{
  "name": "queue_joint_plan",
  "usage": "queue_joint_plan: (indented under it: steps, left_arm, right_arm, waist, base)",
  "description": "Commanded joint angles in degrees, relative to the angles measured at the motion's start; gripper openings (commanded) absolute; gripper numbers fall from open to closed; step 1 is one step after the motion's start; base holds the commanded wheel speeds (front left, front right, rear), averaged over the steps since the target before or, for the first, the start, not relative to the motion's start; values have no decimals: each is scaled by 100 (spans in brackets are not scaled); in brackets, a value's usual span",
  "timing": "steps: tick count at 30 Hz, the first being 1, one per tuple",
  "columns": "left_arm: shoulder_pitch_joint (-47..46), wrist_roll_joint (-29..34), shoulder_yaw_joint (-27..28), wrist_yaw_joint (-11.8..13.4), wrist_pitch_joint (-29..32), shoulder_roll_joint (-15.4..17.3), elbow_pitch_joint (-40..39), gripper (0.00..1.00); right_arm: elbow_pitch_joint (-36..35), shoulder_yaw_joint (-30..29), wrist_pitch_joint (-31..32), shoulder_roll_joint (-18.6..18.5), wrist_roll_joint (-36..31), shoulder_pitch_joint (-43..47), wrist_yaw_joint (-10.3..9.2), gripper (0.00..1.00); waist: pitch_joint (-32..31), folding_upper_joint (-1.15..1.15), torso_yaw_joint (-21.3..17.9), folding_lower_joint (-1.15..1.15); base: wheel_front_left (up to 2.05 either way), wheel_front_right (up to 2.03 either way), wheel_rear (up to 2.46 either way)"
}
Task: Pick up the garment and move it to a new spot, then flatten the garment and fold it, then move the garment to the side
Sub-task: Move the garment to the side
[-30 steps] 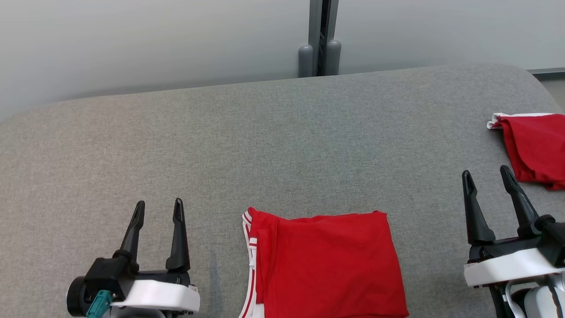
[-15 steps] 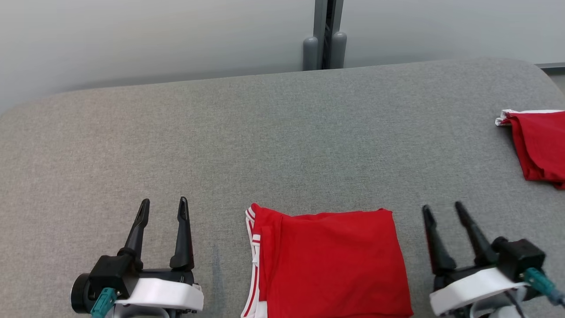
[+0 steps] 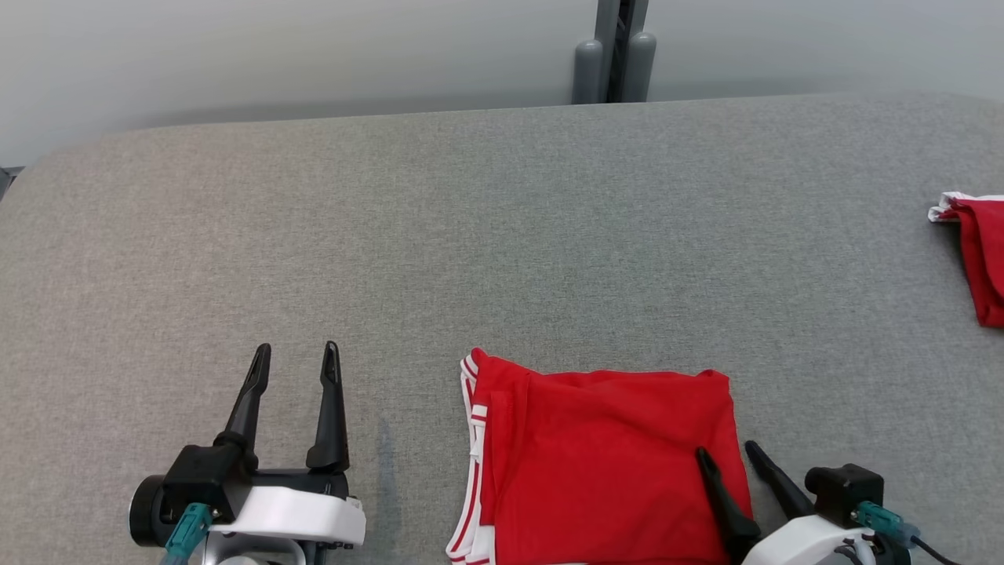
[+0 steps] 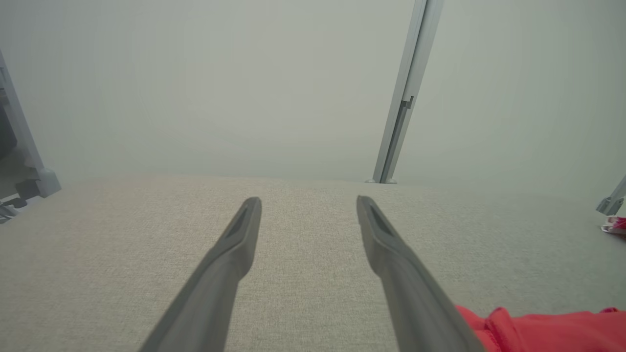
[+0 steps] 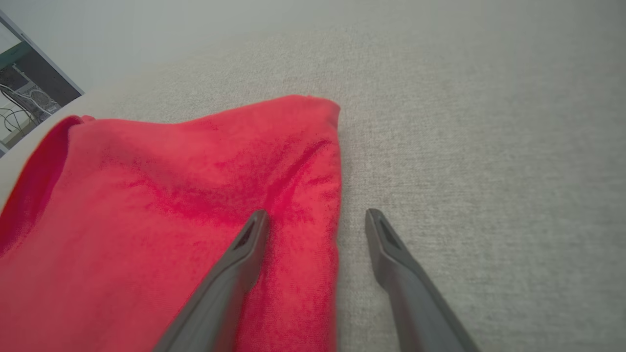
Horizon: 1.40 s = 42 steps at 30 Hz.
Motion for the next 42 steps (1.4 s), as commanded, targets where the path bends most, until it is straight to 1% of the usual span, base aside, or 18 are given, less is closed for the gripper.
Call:
queue_joint_plan:
  steps: [1,7,8,9,10,13,16,21,25,27,31,33,34,35,37,38,39,42]
  left_arm:
    - [-101,46,19,-13,-19,22,7,100]
    - [-114,59,-9,-22,-19,21,15,100]
    - [-109,55,-10,-20,-19,22,15,100]
    - [-103,47,-9,-19,-19,22,14,100]
    - [-94,49,-9,-18,-19,21,11,100]
    - [-59,109,-15,-17,-19,22,14,100]
    - [-63,137,-36,-18,-19,21,1,100]
    - [-120,180,-111,-27,-19,21,-41,100]
    - [-240,110,-188,-30,-19,21,-80,100]
    - [-349,132,-278,-39,-19,21,-109,100]
    - [-678,200,-511,-71,-19,21,-111,100]
    - [-905,244,-653,-104,-19,22,-82,100]
    - [-1170,299,-818,-142,-18,22,-35,100]
    - [-1312,318,-908,-171,-19,22,-8,100]
    - [-1312,318,-908,-171,-19,22,-8,100]
    - [-1455,331,-992,-186,-19,24,17,100]
    - [-1775,361,-1180,-226,-18,22,80,100]
    - [-2272,380,-1470,-266,-19,26,180,100]
  right_arm:
    - [104,42,-1,-11,75,-64,-1,100]
    - [613,504,30,-32,480,-240,-1,100]
    - [660,588,39,-31,556,-272,-1,97]
    - [697,643,40,-41,608,-292,-1,40]
    - [714,716,41,-65,631,-336,0,0]
    - [722,862,28,-146,684,-436,-1,0]
    - [590,841,9,-280,582,-557,-2,0]
    - [280,734,2,-573,204,-690,-2,0]
    - [24,735,1,-958,-181,-892,-2,0]
    - [-96,788,1,-1213,-319,-1050,-2,0]
    - [-342,951,2,-1872,-424,-1493,-2,0]
    - [-485,1031,37,-2240,-452,-1768,-2,0]
    - [-628,1085,65,-2610,-430,-2063,-2,0]
    - [-687,1098,89,-2786,-418,-2203,-2,0]
    - [-687,1098,89,-2786,-418,-2203,-2,0]
    - [-759,1115,101,-2960,-402,-2330,-2,0]
    - [-867,1079,159,-3308,-355,-2566,-2,0]
    - [-952,961,206,-3822,-279,-2854,-2,0]
  waist:
    - [12,0,24,0]
    - [37,0,100,0]
    - [36,0,104,0]
    - [34,0,105,0]
    - [30,0,103,0]
    - [13,0,86,0]
    - [0,0,47,0]
    - [37,0,-83,0]
    - [161,0,-248,0]
    - [270,0,-342,0]
    - [584,0,-556,0]
    - [791,0,-674,0]
    - [1020,0,-787,0]
    - [1131,0,-839,0]
    - [1131,0,-839,0]
    - [1250,0,-892,0]
    - [1491,0,-979,0]
    - [1827,0,-1066,0]
  base:
    - [0,0,0]
    - [0,0,0]
    - [0,0,0]
    - [0,0,0]
    - [0,0,0]
    - [0,0,0]
    - [0,0,0]
    - [0,0,0]
    - [0,0,0]
    - [0,0,0]
    - [0,0,0]
    - [0,0,0]
    - [0,0,0]
    - [0,0,0]
    - [0,0,0]
    - [0,0,0]
    - [0,0,0]
    - [0,0,0]
